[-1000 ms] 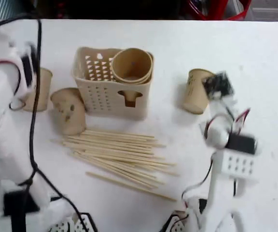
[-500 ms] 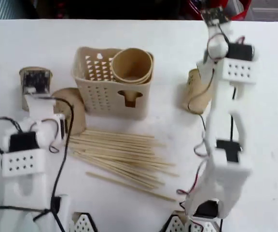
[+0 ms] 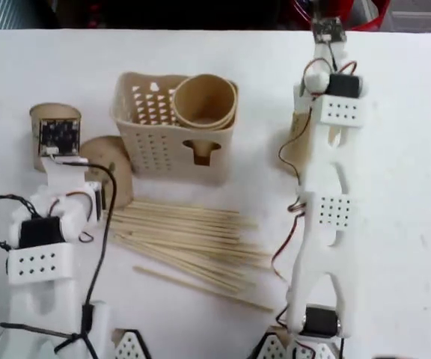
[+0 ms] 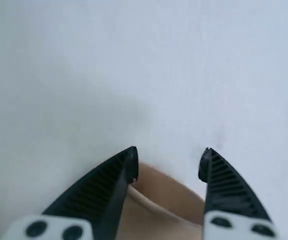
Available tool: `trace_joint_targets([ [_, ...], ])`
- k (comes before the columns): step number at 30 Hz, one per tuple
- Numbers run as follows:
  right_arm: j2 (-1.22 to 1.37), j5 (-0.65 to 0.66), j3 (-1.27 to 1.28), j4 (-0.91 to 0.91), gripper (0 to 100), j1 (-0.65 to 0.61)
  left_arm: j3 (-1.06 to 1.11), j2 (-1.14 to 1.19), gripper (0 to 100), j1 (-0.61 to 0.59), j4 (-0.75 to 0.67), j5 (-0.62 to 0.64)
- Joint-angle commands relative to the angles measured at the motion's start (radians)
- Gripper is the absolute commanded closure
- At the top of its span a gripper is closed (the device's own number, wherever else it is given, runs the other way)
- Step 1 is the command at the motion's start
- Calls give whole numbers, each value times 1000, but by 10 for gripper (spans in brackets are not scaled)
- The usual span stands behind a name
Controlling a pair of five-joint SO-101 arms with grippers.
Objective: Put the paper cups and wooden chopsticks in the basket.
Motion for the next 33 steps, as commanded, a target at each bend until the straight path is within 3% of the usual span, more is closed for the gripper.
trace_joint_targets([
  [1,-12,-8,-107,134,797,-4,-5,-22,867,13,-25,-11],
  [9,-180,2,55,182,899,22,-5,-22,867,13,-25,-9],
  [19,-656,239,835,180,903,18,-5,-22,867,13,-25,-9],
  [27,-955,318,1126,180,903,79,-6,-22,867,10,-25,-9],
  [33,-1115,451,1396,180,903,191,-8,-25,867,10,-25,-9],
])
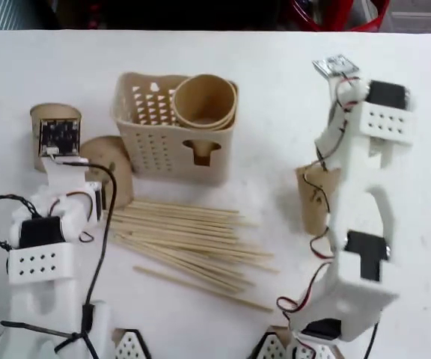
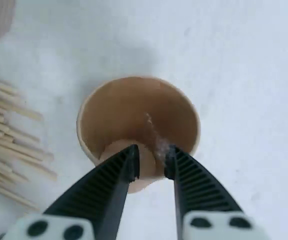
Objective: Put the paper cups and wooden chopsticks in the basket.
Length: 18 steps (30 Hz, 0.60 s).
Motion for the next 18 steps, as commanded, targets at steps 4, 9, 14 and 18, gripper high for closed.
trace_joint_targets([
  [4,-220,147,264,-1,903,177,-9,-27,867,12,-25,-9],
  [9,-325,207,351,-1,903,282,-9,-27,867,13,-25,-9],
  [14,-446,198,407,-1,864,292,-8,-27,867,13,-25,-9],
  [18,-559,207,454,-1,824,292,-6,-25,867,13,-25,-9],
])
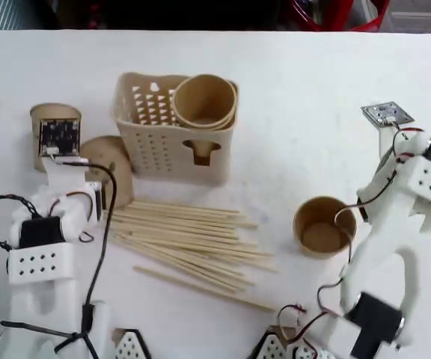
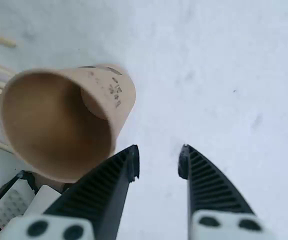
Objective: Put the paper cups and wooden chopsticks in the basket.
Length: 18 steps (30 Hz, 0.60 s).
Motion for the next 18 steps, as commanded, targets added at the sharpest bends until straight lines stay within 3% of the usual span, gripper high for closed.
trace_joint_targets([
  [1,-143,12,43,-1,824,13,-6,-25,867,13,-25,-9],
  [7,-171,38,152,-15,823,-15,-6,-24,867,13,-25,-9],
  [18,-176,46,417,-272,832,18,-6,-24,867,12,-25,-9],
])
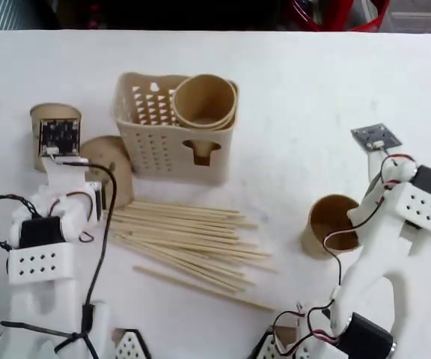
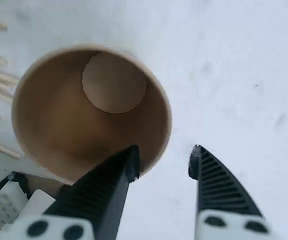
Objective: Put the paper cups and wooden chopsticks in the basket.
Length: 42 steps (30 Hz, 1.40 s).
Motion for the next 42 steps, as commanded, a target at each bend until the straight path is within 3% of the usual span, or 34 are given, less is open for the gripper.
trace_joint_targets([
  [1,-31,9,109,-124,853,4,-6,-24,867,12,-25,-9],
  [4,-31,3,149,-186,981,5,-6,-24,867,13,-25,-9],
  [8,-48,-2,117,-186,985,10,-6,-22,867,13,-25,-9],
  [13,-145,-164,-92,-99,981,-45,-6,-22,867,13,-25,-9],
  [18,-186,-391,-431,41,982,-288,-6,-22,868,13,-25,-9],
  [24,-124,-680,-810,58,982,-650,-5,-22,868,8,-26,-9],
  [29,71,-727,-1040,25,982,-839,-5,-22,868,8,-26,-9],
  [36,354,-727,-1215,36,982,-848,-5,-22,868,10,-26,-9],
  [42,427,-727,-1246,38,982,-805,-5,-22,868,13,-26,-9],
])
